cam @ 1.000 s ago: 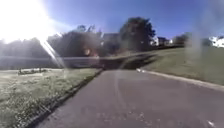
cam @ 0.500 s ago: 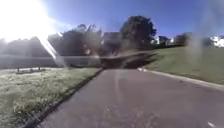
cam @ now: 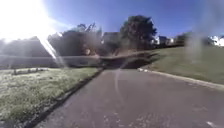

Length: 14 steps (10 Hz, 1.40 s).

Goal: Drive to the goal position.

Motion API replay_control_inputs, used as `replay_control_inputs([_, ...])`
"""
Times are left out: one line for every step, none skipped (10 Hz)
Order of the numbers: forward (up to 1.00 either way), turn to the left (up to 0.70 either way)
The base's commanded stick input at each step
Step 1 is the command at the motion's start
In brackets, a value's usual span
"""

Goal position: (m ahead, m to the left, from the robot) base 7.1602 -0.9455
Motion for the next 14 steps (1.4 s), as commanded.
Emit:
replay_control_inputs([0.45,0.0])
replay_control_inputs([0.45,0.0])
replay_control_inputs([0.45,0.0])
replay_control_inputs([0.45,0.0])
replay_control_inputs([0.45,0.0])
replay_control_inputs([0.45,0.0])
replay_control_inputs([0.45,0.0])
replay_control_inputs([0.45,0.0])
replay_control_inputs([0.45,0.0])
replay_control_inputs([0.45,0.0])
replay_control_inputs([0.45,0.0])
replay_control_inputs([0.45,0.0])
replay_control_inputs([0.45,0.0])
replay_control_inputs([0.45,0.0])
